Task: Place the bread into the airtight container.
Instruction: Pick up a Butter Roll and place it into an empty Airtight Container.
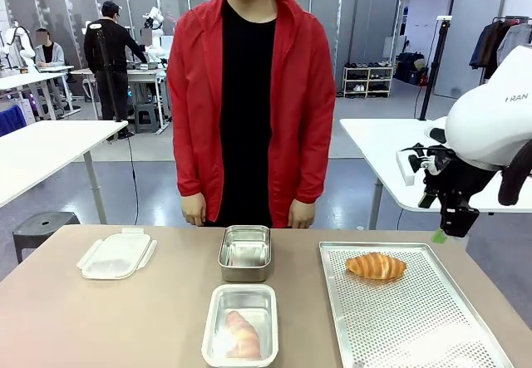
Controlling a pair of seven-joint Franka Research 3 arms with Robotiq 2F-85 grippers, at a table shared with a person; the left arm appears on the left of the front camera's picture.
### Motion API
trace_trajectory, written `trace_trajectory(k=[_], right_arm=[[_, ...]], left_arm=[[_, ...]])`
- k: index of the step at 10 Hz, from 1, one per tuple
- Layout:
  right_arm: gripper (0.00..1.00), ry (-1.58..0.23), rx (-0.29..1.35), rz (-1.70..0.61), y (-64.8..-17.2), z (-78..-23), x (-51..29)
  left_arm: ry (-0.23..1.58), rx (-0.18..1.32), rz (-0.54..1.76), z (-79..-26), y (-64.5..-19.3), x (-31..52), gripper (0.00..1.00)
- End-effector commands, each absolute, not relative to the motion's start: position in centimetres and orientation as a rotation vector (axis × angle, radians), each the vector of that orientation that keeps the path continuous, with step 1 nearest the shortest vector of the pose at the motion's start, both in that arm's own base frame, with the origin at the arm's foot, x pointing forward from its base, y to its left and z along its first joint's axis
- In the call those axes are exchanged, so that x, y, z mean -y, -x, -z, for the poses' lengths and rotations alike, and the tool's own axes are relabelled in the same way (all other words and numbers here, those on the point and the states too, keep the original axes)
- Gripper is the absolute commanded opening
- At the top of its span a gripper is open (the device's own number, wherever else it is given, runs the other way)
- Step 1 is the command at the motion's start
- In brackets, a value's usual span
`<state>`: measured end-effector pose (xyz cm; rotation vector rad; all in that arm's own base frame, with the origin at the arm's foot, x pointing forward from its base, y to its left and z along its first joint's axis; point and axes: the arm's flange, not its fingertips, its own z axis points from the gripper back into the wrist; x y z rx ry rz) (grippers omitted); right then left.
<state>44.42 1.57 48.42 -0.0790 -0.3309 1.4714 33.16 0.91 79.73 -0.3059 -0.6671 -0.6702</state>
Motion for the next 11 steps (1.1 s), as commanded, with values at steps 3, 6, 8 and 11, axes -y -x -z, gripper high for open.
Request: trace_trajectory(k=[3, 6, 8, 11], right_arm=[[1.00, 0.088, 0.340, -1.479, -43.8, -49.2, -1.7], [1.00, 0.098, 0.307, -1.481, -46.3, -46.8, -3.3], [1.00, 0.026, 0.330, -1.484, -49.6, -43.8, -5.0], [1.00, 0.078, 0.306, -1.451, -52.7, -39.6, -6.8]], left_arm=[[0.317, 0.671, 0.681, -79.8, -33.0, -0.9, 1.00], [0.317, 0.671, 0.681, -79.8, -33.0, -0.9, 1.00], [0.317, 0.671, 0.681, -79.8, -33.0, -0.9, 1.00], [0.317, 0.671, 0.681, -79.8, -33.0, -0.9, 1.00]])
